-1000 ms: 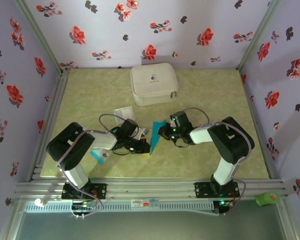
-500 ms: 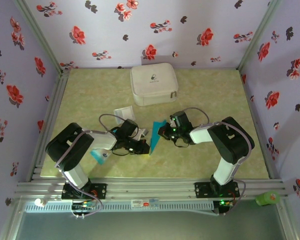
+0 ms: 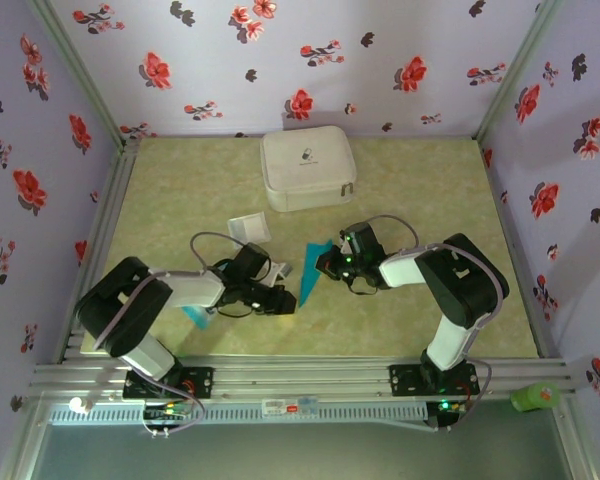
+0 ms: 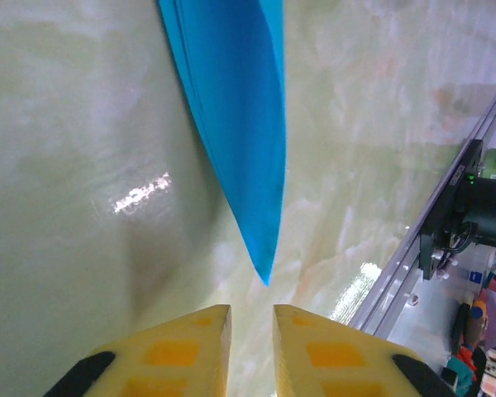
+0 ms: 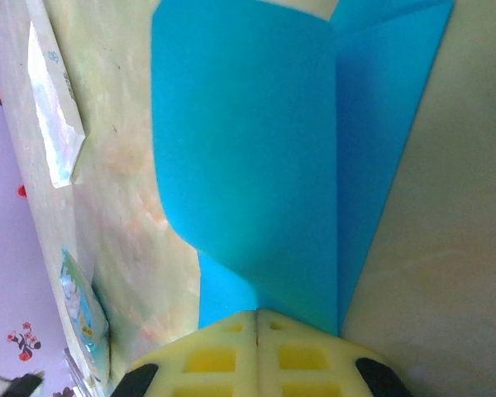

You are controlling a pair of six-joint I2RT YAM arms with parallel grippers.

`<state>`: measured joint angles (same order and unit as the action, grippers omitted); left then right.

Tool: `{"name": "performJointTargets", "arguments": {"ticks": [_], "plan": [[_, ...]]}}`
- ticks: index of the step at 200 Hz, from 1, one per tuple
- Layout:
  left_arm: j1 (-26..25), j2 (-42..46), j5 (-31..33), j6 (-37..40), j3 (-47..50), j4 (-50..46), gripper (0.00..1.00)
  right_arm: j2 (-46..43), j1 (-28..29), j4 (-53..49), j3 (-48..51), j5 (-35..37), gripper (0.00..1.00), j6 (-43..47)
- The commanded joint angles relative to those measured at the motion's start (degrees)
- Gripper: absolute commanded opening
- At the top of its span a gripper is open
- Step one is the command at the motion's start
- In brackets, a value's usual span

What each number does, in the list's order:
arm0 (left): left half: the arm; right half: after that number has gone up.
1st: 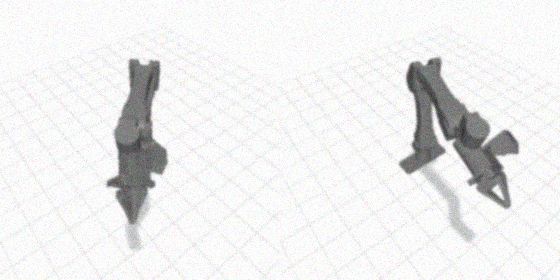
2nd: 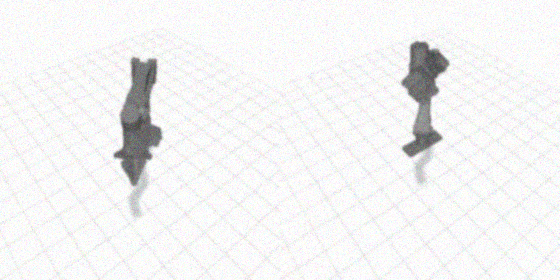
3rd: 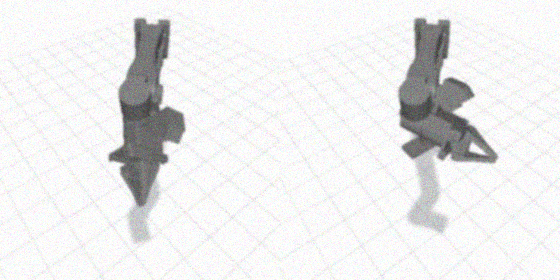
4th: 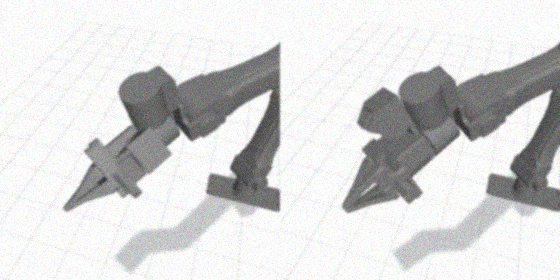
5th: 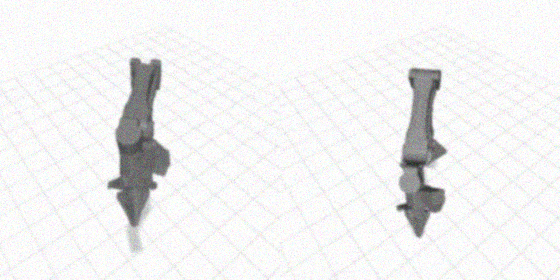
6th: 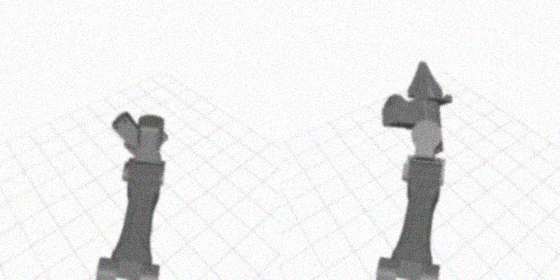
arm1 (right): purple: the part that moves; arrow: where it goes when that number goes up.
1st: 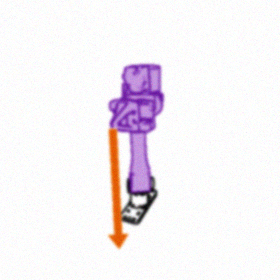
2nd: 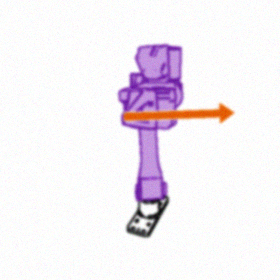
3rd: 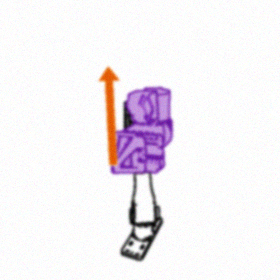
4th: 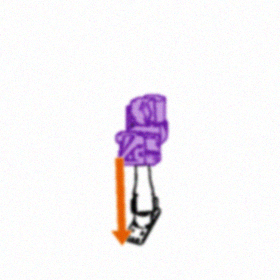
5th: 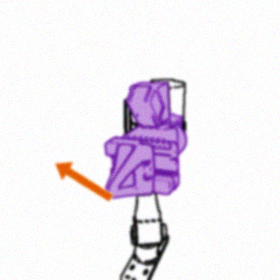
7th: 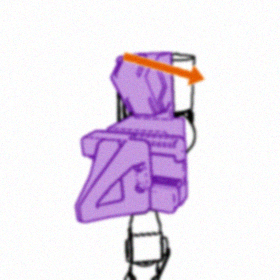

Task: Fold a paper plane with a square sheet of paper (pick it up from the middle)
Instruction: Fold the wing for the fifth time at the center of the table.

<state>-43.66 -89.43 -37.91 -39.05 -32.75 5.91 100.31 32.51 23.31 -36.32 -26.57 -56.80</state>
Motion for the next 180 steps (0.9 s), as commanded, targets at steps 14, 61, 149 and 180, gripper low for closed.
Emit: {"name": "performJointTargets", "arguments": {"ticks": [14, 61, 149, 180], "plan": [[-0.30, 7.52, 4.62, -3.06, 0.60, 1.18, 0.23, 3.84, 0.01, -5.56, 0.45, 5.54, 0.03, 0.28], [-0.37, 1.09, 2.31, -5.64, -8.77, 3.57, 0.17, 3.66, 0.01, -5.70, 0.55, 5.50, 0.03, 0.28], [-2.33, -13.63, 2.23, -4.47, -17.87, 2.43, 0.14, 3.53, 0.10, -5.87, 0.48, 5.39, 0.03, 0.14], [-2.79, -15.55, 3.53, -2.76, -17.24, -0.18, 0.13, 3.74, 0.09, -5.74, 0.47, 5.41, 0.03, 0.28]]}}
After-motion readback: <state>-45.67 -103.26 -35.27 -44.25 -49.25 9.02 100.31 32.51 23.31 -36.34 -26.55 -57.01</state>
